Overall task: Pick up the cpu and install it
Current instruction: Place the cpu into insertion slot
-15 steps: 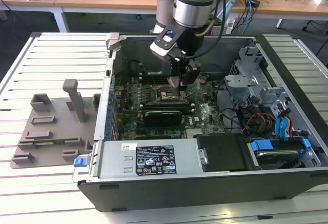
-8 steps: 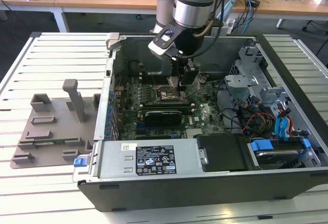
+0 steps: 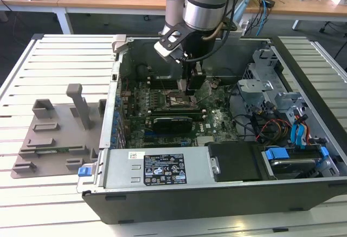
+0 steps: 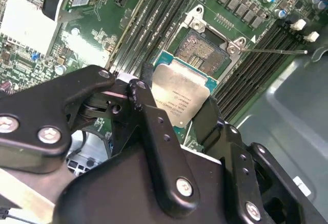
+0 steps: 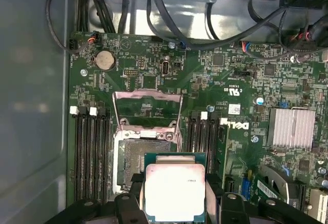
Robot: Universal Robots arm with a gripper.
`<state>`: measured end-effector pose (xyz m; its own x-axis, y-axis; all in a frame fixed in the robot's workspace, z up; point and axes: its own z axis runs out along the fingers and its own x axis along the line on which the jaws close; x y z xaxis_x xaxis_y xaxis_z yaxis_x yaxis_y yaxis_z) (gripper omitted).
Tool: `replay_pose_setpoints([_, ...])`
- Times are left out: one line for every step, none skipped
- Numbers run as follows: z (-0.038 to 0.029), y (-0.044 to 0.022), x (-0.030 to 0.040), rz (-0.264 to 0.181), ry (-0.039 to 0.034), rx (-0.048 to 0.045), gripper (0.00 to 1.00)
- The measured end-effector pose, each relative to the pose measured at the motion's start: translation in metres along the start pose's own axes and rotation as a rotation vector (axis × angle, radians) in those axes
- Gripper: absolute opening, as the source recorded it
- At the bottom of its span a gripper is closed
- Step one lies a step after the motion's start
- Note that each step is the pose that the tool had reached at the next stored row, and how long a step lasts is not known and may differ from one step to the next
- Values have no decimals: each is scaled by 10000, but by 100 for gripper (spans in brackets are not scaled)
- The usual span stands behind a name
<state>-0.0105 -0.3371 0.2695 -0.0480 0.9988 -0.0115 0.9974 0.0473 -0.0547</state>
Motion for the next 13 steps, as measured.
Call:
replay_pose_setpoints([90, 5, 1, 0, 1, 0, 55])
replay_pose_setpoints([117, 7, 1, 0, -1, 1, 55])
replay_pose_setpoints([132, 7, 2, 0, 0, 0, 55])
replay_pose_setpoints([150, 8, 2, 0, 1, 0, 55])
replay_pose_setpoints([166, 9, 2, 0, 0, 0, 55])
replay_pose_setpoints([180, 10, 2, 0, 0, 0, 55])
replay_pose_setpoints([195, 11, 2, 0, 0, 0, 55])
replay_pose_setpoints([205, 11, 2, 0, 0, 0, 55])
replay_pose_setpoints([212, 12, 2, 0, 0, 1, 55])
replay_pose_setpoints([226, 13, 3, 0, 1, 0, 55])
replay_pose_setpoints([239, 13, 3, 0, 1, 0, 55])
replay_pose_setpoints([253, 14, 3, 0, 1, 0, 55])
replay_pose_setpoints([273, 15, 3, 0, 0, 1, 55])
